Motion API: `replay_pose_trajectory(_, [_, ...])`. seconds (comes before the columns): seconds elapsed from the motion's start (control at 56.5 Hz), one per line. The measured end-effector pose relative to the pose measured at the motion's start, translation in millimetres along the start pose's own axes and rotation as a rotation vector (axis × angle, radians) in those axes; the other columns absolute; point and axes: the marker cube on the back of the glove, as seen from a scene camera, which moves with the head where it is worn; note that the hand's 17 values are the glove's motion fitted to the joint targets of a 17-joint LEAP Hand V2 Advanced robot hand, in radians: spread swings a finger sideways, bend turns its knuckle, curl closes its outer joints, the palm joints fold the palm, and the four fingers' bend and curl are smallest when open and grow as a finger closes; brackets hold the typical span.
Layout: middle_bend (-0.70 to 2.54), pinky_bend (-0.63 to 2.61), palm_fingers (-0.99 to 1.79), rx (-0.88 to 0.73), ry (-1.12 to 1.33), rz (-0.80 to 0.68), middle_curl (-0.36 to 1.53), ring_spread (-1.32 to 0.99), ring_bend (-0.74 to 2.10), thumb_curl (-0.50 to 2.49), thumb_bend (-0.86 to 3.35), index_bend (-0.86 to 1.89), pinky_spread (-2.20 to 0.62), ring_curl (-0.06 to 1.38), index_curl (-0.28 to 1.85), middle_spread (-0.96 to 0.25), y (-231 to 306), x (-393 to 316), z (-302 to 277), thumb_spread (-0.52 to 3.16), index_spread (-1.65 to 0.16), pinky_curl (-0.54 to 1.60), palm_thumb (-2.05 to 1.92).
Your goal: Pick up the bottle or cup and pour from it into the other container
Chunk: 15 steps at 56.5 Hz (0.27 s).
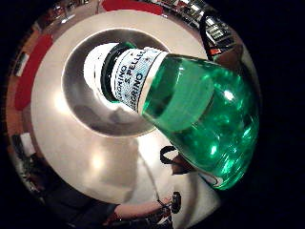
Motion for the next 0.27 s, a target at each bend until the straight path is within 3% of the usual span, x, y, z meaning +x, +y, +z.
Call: replay_pose_trajectory(0.265, [0.42, 0.39, 1.25, 0.036, -0.168, 0.02, 0.48, -0.17, 0.64, 0.73, -0.04, 0.16, -0.07, 0.43, 0.42, -0.2, 6.4, 6.0, -1.2, 0.34, -0.28, 0.38, 0.91])
